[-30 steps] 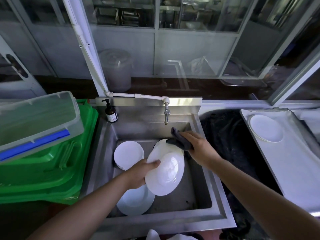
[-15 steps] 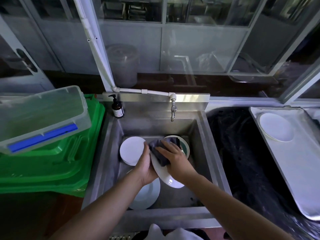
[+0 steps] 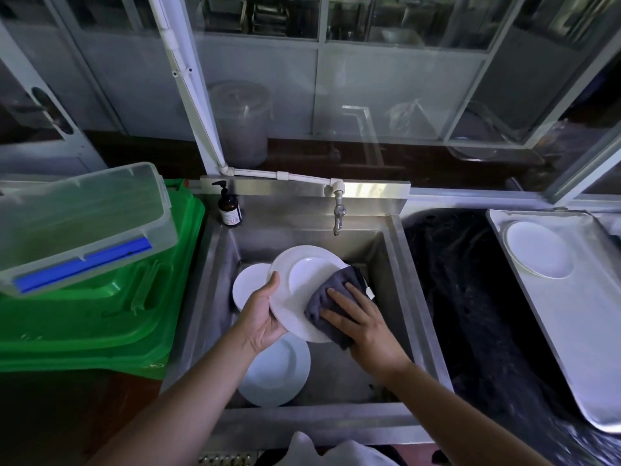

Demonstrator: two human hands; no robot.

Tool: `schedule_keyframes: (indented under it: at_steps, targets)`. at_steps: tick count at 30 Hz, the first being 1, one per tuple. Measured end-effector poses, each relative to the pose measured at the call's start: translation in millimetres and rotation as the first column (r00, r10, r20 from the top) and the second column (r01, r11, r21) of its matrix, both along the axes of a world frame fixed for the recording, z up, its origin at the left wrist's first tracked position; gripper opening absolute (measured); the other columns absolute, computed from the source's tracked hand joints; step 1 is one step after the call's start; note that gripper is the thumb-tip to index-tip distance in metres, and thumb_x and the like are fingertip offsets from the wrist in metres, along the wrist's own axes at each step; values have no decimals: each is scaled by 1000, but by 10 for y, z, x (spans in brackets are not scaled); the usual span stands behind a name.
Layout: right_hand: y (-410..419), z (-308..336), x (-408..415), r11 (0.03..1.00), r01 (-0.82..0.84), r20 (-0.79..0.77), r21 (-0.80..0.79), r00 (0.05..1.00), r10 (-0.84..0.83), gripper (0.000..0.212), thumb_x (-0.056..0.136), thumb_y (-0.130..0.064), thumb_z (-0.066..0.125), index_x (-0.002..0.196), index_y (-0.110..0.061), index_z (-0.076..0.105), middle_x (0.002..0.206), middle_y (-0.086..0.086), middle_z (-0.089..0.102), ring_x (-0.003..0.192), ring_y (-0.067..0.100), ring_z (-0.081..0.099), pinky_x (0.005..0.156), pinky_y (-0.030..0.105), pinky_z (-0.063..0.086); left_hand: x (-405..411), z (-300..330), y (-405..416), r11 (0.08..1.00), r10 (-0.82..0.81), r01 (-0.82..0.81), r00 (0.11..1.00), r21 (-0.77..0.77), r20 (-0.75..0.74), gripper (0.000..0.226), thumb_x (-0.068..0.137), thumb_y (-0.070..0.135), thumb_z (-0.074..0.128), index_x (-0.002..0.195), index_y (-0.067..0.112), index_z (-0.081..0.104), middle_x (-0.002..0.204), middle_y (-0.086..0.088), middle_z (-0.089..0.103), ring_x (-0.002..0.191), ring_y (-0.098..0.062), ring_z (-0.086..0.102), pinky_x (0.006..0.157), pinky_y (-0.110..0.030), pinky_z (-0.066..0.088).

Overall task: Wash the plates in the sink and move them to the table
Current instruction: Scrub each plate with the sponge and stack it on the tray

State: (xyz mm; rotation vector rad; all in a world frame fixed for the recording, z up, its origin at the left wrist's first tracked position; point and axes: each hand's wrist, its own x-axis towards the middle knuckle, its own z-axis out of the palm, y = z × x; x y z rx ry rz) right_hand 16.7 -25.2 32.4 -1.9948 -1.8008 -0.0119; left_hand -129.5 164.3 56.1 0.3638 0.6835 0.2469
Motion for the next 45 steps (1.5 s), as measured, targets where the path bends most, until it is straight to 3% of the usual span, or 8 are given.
schedule_keyframes:
  at_steps: [6,12,17,21,26,30,35,45]
  targets:
    - [282,155,-97,907,417,-361,-59,838,-409,70,83,14,50,142,-22,58,157,-2,31,147,49,24,114,66,30,45,113,-150,984,-151,151,988,99,-15,56,97,44,52,138,6,59,140,-23,61,127,-38,61,110,-56,42]
    - [406,191,-94,985,169,-124,33,979,-164,68,83,-4,43,146,-26,52,161,8,34,148,50,22,116,59,21,128,157,-241,986,-148,146,989,77,11,55,99,41,50,143,10,57,140,-21,62,129,-37,60,110,-53,45]
    - [563,371,196,881,441,-305,-174,826,-474,79,81,5,41,153,-29,42,166,2,22,153,43,12,122,57,5,78,247,-266,979,-174,171,985,112,14,51,102,40,47,141,8,57,140,-21,61,129,-38,60,101,-50,54]
    - [587,418,-107,959,273,-214,-73,935,-282,72,87,-4,31,154,-30,38,166,6,20,152,45,0,116,49,-16,74,284,-261,975,-186,183,982,123,16,48,104,36,45,144,11,57,140,-20,61,128,-36,61,98,-47,57]
    - [629,457,193,947,240,-223,-212,932,-285,81,76,-11,23,155,-25,38,166,9,20,152,48,-1,118,72,1,-13,267,-185,971,-201,199,980,132,-3,51,105,38,45,147,10,52,144,-21,57,132,-39,57,99,-49,55]
    - [509,591,275,939,46,-307,-340,939,-157,82,78,-30,42,158,-35,24,167,-7,-1,155,26,-11,122,54,-8,-94,236,-145,968,-209,210,978,134,-22,53,101,38,48,146,9,54,143,-21,59,131,-39,57,103,-51,53]
    - [537,659,246,893,302,-383,-332,823,-420,69,84,-80,31,149,-57,32,165,-11,22,154,19,7,122,58,8,-157,220,-171,968,-222,221,975,123,-6,52,107,38,41,148,7,50,147,-24,54,135,-41,53,103,-51,52]
    - [658,452,-329,919,380,-81,107,924,-373,59,93,-69,45,141,-37,56,152,2,48,147,31,35,109,56,30,46,362,-315,958,-178,185,983,219,-51,57,101,51,41,142,15,57,135,-20,65,123,-32,64,102,-46,54]
